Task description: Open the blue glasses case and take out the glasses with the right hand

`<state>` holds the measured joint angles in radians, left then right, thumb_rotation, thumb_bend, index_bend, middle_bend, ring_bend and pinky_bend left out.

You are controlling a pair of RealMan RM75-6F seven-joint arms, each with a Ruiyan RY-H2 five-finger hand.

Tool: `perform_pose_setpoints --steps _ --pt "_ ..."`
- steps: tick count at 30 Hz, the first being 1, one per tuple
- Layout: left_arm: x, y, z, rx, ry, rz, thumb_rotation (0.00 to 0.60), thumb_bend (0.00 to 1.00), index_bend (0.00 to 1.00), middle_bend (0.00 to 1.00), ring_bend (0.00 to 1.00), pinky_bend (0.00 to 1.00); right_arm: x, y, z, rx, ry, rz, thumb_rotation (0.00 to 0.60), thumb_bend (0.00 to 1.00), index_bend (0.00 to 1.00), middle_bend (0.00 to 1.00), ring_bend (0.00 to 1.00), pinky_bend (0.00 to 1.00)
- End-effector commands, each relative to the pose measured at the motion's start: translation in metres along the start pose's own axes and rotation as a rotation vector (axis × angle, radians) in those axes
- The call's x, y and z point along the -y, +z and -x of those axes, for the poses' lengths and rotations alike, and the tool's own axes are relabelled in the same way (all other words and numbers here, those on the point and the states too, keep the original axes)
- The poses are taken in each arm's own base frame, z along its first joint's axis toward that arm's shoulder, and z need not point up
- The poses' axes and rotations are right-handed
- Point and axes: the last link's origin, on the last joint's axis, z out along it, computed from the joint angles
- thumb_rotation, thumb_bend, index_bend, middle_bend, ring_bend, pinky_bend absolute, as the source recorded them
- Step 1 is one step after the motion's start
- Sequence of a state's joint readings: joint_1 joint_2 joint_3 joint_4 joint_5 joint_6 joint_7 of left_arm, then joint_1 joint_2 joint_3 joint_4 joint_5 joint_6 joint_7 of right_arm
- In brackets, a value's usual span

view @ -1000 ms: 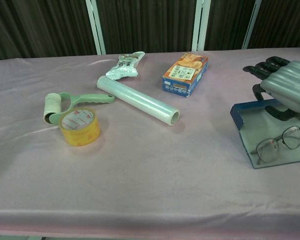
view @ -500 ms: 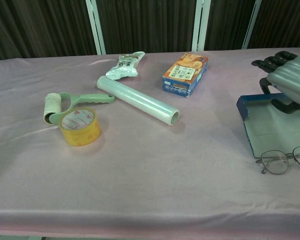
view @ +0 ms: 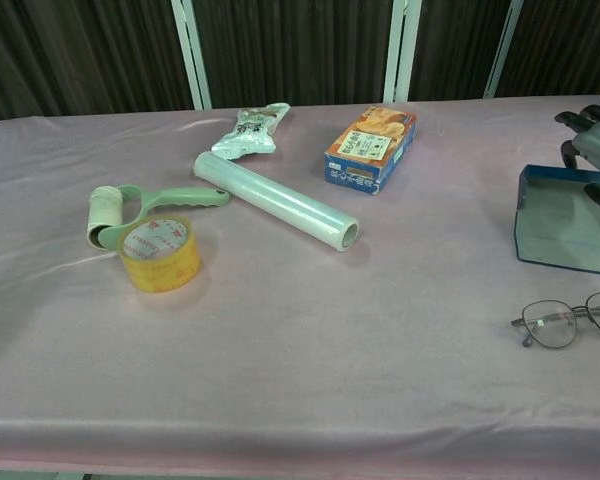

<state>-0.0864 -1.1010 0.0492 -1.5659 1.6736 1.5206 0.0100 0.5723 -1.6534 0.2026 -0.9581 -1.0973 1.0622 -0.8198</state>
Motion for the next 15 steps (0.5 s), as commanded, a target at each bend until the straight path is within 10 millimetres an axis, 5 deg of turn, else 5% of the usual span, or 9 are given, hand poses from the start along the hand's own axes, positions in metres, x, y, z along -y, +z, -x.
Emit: perform_pose_setpoints --steps 1,10,15 --pt "0.000 0.001 0.000 0.001 0.000 -0.002 0.600 0.43 0.00 0.04 0.05 0.05 0.003 0.008 0.003 0.023 0.035 0.010 0.600 0.60 0.42 0.04 0.00 0.00" --pt "0.000 0.002 0.000 0.003 0.000 -0.003 0.600 0.43 0.00 0.04 0.05 0.05 -0.001 -0.004 0.000 0.002 0.076 -0.025 0.600 0.42 0.31 0.04 0.00 0.00" --pt "0.000 0.001 0.000 -0.001 -0.005 -0.004 0.600 0.43 0.00 0.04 0.05 0.05 -0.006 -0.034 -0.012 -0.050 0.150 -0.108 0.600 0.38 0.32 0.03 0.00 0.00"
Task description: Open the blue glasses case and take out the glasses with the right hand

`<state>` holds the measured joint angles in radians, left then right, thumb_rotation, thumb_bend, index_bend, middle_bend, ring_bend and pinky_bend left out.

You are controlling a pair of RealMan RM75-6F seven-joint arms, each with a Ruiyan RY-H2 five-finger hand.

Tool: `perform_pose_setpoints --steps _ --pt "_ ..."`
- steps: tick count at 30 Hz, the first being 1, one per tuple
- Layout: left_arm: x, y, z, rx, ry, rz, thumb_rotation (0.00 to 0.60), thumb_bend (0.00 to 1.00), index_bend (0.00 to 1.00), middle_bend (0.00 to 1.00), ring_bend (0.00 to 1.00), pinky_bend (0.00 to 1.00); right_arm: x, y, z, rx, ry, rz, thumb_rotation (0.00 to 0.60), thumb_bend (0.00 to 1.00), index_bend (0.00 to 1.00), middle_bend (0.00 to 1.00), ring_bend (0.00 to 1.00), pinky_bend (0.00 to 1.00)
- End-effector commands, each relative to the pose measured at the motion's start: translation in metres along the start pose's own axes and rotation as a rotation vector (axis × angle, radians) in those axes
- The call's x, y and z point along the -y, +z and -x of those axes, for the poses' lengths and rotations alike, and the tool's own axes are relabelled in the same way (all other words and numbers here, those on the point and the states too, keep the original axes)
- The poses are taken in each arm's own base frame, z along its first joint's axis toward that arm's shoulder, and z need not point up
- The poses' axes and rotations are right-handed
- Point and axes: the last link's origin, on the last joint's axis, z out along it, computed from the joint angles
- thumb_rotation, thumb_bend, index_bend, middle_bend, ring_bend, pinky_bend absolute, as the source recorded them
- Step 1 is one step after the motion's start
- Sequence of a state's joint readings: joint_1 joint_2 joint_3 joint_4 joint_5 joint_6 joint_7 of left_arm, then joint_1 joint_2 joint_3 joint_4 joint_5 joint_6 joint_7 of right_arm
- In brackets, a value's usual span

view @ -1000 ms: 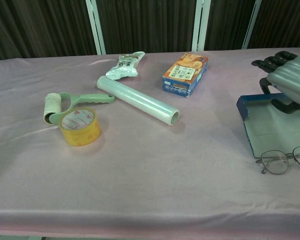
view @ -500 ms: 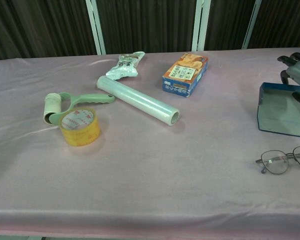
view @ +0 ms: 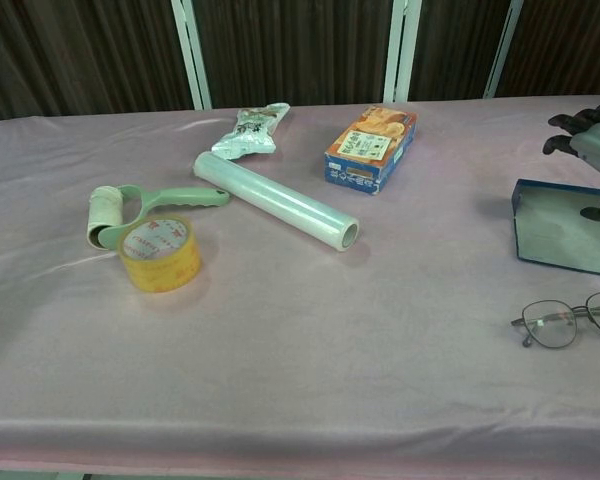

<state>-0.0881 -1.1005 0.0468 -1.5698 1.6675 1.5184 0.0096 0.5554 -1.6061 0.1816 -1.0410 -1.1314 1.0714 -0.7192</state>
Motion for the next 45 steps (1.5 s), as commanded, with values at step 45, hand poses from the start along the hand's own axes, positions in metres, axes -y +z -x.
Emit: perform_pose_setpoints --steps 45 --pt "0.002 -0.004 -0.003 -0.016 -0.011 0.000 0.600 0.43 0.00 0.04 0.05 0.05 0.021 -0.113 0.016 0.110 0.133 -0.393 0.600 0.57 0.65 0.03 0.00 0.00"
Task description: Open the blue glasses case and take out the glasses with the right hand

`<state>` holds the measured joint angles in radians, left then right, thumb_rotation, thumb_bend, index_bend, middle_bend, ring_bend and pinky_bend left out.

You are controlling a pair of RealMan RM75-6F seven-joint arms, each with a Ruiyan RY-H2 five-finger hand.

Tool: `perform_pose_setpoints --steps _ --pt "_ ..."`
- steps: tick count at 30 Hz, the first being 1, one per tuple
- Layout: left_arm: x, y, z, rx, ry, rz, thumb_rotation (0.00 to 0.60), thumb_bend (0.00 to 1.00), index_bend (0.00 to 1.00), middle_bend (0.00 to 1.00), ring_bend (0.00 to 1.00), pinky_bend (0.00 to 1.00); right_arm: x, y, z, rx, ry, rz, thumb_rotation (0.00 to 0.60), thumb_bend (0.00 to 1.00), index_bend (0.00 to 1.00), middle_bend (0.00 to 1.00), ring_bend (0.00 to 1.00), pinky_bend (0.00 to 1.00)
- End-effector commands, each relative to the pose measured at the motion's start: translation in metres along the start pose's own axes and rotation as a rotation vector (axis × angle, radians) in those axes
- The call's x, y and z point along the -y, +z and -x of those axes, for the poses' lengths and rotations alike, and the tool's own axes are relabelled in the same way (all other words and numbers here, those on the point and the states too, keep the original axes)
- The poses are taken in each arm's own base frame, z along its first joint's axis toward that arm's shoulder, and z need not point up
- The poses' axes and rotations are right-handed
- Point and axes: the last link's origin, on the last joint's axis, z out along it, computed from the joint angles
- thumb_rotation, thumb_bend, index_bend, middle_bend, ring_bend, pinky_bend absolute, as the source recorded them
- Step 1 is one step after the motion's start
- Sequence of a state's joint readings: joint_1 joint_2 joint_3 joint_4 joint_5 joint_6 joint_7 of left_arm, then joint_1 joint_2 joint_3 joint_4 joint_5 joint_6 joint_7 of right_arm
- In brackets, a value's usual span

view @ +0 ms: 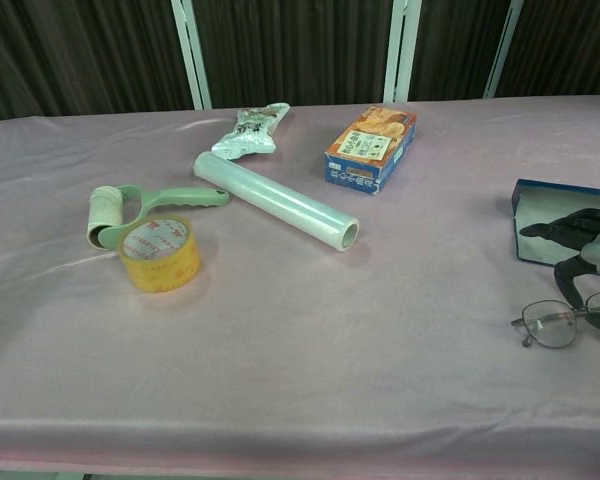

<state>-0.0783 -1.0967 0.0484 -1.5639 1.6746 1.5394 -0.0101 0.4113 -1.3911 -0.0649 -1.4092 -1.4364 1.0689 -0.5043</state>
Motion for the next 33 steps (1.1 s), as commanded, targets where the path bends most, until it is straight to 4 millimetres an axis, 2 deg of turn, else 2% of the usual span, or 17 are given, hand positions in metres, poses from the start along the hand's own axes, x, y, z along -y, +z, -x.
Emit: perform_pose_setpoints --steps 1,13,19,22,26,33 --pt "0.000 0.000 0.000 -0.001 0.000 0.000 0.600 0.43 0.00 0.04 0.05 0.05 0.000 0.000 0.001 0.002 -0.001 0.003 0.600 0.57 0.66 0.03 0.00 0.00" --pt "0.000 -0.001 0.000 -0.002 -0.003 0.003 0.600 0.43 0.00 0.04 0.05 0.05 0.005 0.000 -0.002 -0.024 0.015 -0.001 0.600 0.60 0.76 0.06 0.00 0.00" --pt "0.000 -0.001 -0.001 -0.002 -0.003 0.005 0.600 0.43 0.00 0.04 0.05 0.05 0.023 0.005 -0.025 -0.088 0.056 -0.046 0.600 0.63 0.76 0.06 0.00 0.00" --pt "0.000 -0.001 0.000 0.000 -0.002 0.009 0.600 0.43 0.00 0.04 0.05 0.05 0.043 0.013 -0.043 -0.132 0.068 -0.090 0.600 0.63 0.75 0.06 0.00 0.00" --pt "-0.001 -0.001 0.000 0.000 -0.001 0.011 0.600 0.43 0.00 0.04 0.05 0.05 0.079 0.033 -0.069 -0.175 0.078 -0.145 0.600 0.63 0.75 0.06 0.00 0.00" --pt "0.002 -0.001 -0.002 -0.006 -0.004 0.008 0.600 0.43 0.00 0.04 0.05 0.05 0.146 0.067 -0.096 -0.182 0.102 -0.204 0.600 0.63 0.74 0.06 0.00 0.00"
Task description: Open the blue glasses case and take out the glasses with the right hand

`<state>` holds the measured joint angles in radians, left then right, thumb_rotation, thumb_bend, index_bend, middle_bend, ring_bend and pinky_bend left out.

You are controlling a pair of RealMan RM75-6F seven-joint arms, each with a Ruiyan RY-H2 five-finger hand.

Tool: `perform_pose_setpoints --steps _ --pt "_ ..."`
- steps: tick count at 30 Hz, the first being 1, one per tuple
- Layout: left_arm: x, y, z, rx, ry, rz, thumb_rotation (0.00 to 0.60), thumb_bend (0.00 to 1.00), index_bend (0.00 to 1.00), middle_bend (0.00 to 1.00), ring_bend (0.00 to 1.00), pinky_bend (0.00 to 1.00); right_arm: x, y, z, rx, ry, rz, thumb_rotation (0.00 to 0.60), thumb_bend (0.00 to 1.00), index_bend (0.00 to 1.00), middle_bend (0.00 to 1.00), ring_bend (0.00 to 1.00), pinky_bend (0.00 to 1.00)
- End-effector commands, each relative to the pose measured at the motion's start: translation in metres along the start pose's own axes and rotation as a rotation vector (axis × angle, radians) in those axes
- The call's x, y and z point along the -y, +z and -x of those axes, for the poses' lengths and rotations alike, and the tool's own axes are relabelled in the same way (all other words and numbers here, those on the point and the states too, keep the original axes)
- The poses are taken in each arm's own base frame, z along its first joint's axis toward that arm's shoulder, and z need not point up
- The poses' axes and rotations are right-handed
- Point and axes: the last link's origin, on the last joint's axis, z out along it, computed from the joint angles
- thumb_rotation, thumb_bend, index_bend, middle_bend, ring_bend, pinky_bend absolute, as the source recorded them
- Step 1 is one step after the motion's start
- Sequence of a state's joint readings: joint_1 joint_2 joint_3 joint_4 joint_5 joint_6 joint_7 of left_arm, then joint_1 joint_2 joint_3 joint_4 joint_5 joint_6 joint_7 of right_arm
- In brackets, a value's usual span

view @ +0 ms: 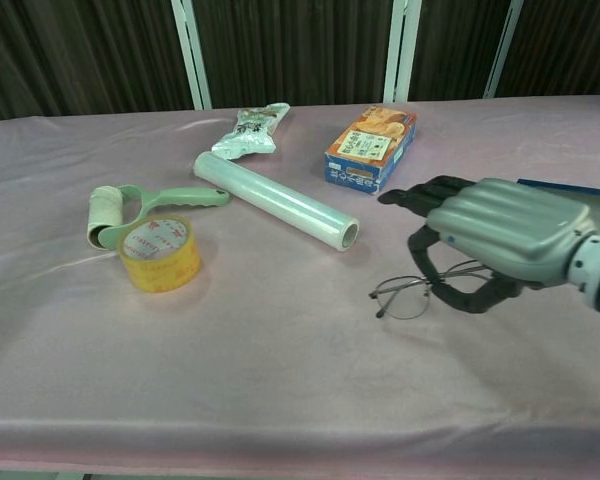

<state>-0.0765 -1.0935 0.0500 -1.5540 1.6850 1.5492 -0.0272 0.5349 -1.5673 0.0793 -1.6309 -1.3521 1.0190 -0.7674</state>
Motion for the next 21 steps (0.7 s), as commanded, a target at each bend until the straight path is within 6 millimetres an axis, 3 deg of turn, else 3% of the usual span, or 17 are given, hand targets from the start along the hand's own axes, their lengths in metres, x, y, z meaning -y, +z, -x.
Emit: perform_pose_setpoints --steps 1,5,9,14,18,21 --pt "0.001 0.000 -0.001 -0.001 -0.002 -0.001 0.600 0.43 0.00 0.04 0.05 0.05 0.041 0.030 -0.011 -0.010 0.023 -0.044 0.600 0.63 0.74 0.06 0.00 0.00" --pt "0.005 -0.001 -0.003 -0.011 -0.013 -0.008 0.600 0.43 0.00 0.04 0.05 0.05 0.069 0.049 -0.011 -0.014 0.043 -0.059 0.600 0.63 0.73 0.06 0.00 0.00" --pt "0.007 -0.001 -0.005 -0.015 -0.020 -0.013 0.600 0.43 0.00 0.04 0.05 0.05 0.083 0.059 -0.007 -0.012 0.050 -0.062 0.600 0.63 0.69 0.06 0.00 0.00" --pt "0.007 -0.003 -0.004 -0.010 -0.018 -0.009 0.600 0.43 0.00 0.04 0.05 0.05 0.086 0.064 -0.003 0.010 0.067 -0.041 0.600 0.63 0.47 0.06 0.00 0.00" --pt "0.006 -0.003 -0.003 -0.008 -0.014 -0.004 0.600 0.43 0.00 0.04 0.05 0.05 0.080 0.064 -0.004 0.021 0.062 -0.016 0.600 0.50 0.32 0.04 0.00 0.00" --pt "0.005 -0.002 -0.003 -0.004 -0.010 -0.003 0.600 0.43 0.00 0.04 0.05 0.05 0.071 0.058 -0.011 0.007 0.063 0.000 0.600 0.43 0.27 0.02 0.00 0.00"
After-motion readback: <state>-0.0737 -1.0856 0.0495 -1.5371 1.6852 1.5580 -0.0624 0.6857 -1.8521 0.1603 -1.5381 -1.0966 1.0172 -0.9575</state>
